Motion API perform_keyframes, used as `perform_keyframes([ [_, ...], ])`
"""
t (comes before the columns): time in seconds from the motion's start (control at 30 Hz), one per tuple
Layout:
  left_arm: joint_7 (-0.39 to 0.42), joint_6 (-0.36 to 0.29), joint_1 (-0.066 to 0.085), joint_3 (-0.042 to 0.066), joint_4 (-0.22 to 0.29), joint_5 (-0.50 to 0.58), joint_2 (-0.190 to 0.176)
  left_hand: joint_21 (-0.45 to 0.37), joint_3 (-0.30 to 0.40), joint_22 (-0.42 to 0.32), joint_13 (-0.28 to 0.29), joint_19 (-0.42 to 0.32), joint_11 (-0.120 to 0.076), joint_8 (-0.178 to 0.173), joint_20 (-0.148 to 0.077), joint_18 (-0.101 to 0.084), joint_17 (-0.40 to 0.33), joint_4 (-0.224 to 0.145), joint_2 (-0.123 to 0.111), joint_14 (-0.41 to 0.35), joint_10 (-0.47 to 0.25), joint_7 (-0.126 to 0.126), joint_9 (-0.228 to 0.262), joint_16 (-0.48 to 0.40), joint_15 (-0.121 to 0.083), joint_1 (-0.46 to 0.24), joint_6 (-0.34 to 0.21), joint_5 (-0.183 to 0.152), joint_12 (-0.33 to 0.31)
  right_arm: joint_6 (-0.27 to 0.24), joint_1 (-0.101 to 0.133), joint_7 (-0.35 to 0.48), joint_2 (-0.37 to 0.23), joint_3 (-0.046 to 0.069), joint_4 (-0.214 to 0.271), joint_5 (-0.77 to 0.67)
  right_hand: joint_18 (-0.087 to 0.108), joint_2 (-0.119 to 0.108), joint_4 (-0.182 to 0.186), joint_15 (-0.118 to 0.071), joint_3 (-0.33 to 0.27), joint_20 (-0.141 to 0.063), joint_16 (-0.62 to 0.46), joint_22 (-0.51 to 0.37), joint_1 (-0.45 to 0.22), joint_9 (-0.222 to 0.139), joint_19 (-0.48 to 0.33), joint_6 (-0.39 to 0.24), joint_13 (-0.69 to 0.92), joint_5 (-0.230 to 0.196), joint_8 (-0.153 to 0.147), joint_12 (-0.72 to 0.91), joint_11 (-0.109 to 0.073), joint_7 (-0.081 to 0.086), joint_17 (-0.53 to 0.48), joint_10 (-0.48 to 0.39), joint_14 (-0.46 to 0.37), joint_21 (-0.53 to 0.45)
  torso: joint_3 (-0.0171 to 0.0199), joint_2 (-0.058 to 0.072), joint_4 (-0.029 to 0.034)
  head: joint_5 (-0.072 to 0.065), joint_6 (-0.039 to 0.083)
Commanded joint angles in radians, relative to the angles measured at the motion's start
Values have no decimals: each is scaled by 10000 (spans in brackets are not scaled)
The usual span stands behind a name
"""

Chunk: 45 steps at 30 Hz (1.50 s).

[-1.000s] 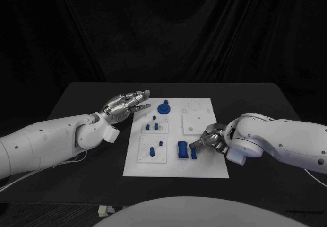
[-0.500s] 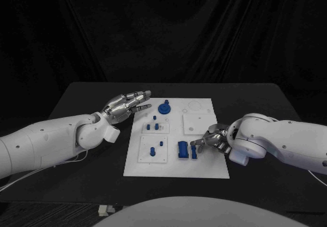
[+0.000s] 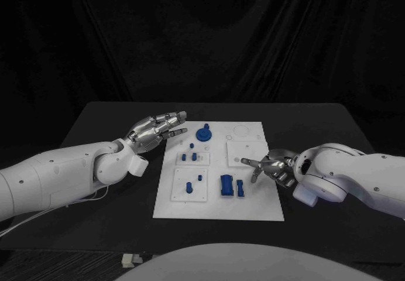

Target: Assemble the parts on the task board

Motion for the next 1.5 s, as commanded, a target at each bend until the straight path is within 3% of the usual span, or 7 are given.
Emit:
perform_keyframes([
  [0.03, 751, -142, -13, 10, 68, 19, -13, 65, -36, 79, 20, 95, -2, 90, -8, -45, 19, 143, -41, 84, 121, 431, 15, 96, 32, -192, 108, -120, 111, -1538, 24, 2435, -94, 3, 13, 3, 120, 138, 0, -88, -436, -42, -70, 2370, -275, -56, 708, 271, 2627, -404, -43, 53, -72, -50, 1962, 1044, 907, -99, 0, 5, -5, 36, 2],
  [0.23, 1344, -479, -20, 9, 162, 19, -67, 78, -241, 69, 30, 121, -30, 201, -26, -16, 14, 652, -163, 95, 266, 420, 25, 120, -38, -444, 287, -569, 309, -1902, -9, 5489, -277, 1, -144, 1679, 1227, 631, -38, 129, -1480, 34, -4056, 185, -15, -434, -1913, 194, 1140, -728, -573, -1720, 26, 64, -3739, -303, -793, -5204, -5, 5, -5, -63, 2],
  [0.43, 2150, -1055, -94, 7, 225, -228, -57, -16, -1061, -222, 27, -83, -260, 342, -137, 175, -25, 1405, -365, -53, 391, 217, 30, -89, -332, -737, 474, -2452, 358, -557, -243, 8417, -415, -3, -460, 3845, 838, 374, -55, 2662, -2475, 1910, -13166, -5155, 1260, -1821, -7452, -2204, -6911, -904, -2309, -12582, 2398, 267, -9996, -8620, -7425, -13641, 9, -57, -37, -84, 2],
  [0.77, 2751, -1540, -177, 8, 286, -1232, 34, -153, -1638, -688, -56, -375, -697, 26, -417, 188, -129, 1399, -332, -259, -3, -103, -40, -701, -724, -1065, -55, -3394, -436, 24, -702, 10597, -439, -4, -831, 4504, 722, 293, -32, 1610, -2328, 2017, -15487, -13076, 2519, -3888, -14649, -6392, -11650, -876, -3199, -14844, 161, -1775, -13064, -13973, -14635, -15124, 53, -56, -51, -109, 2],
  [0.97, 2798, -1542, -195, 8, 280, -1328, 50, -151, -1649, -700, -61, -383, -741, -41, -419, 189, -131, 1394, -249, -263, -83, -129, -40, -728, -733, -1002, -63, -3114, -552, 87, -806, 10788, -374, -4, -927, 4562, 956, 192, -24, 1697, -2176, 1980, -15499, -13076, 2719, -4170, -14649, -6582, -12085, -871, -3038, -14698, 195, -1736, -13077, -14220, -14660, -15124, 17, -27, -32, -100, 2],
  [1.17, 684, -1641, -193, 66, 346, -977, 50, -334, -607, -1556, -426, -645, -1229, -1163, -1418, -486, -228, 255, -1040, -293, -762, -691, -490, -1206, -1156, -6410, -1623, -4410, -1703, -525, -810, 10052, -289, 96, -940, 4402, -77, -1125, -2132, 761, -99, -339, -15499, -13076, -4327, -4992, -14649, -8990, -13081, -1471, -3762, -15655, 167, -516, -13077, -14664, -14660, -15124, 44, -74, -37, -144, 149],
  [1.5, 295, -4029, -303, 609, 1020, -656, 200, -334, -51, -1556, -426, -645, -1937, -1163, -1950, -764, -228, -355, -1452, -293, -762, -1526, -490, -1206, -1899, -9298, -2454, -5111, -2327, -2913, -1097, 10030, 469, 947, -1182, 5840, -77, -1125, -2938, 761, 742, -339, -15499, -13076, -7162, -4992, -14649, -9964, -13081, -1471, -3762, -15655, 167, -516, -13077, -14664, -14660, -15124, 57, -273, -54, -291, 1343],
])
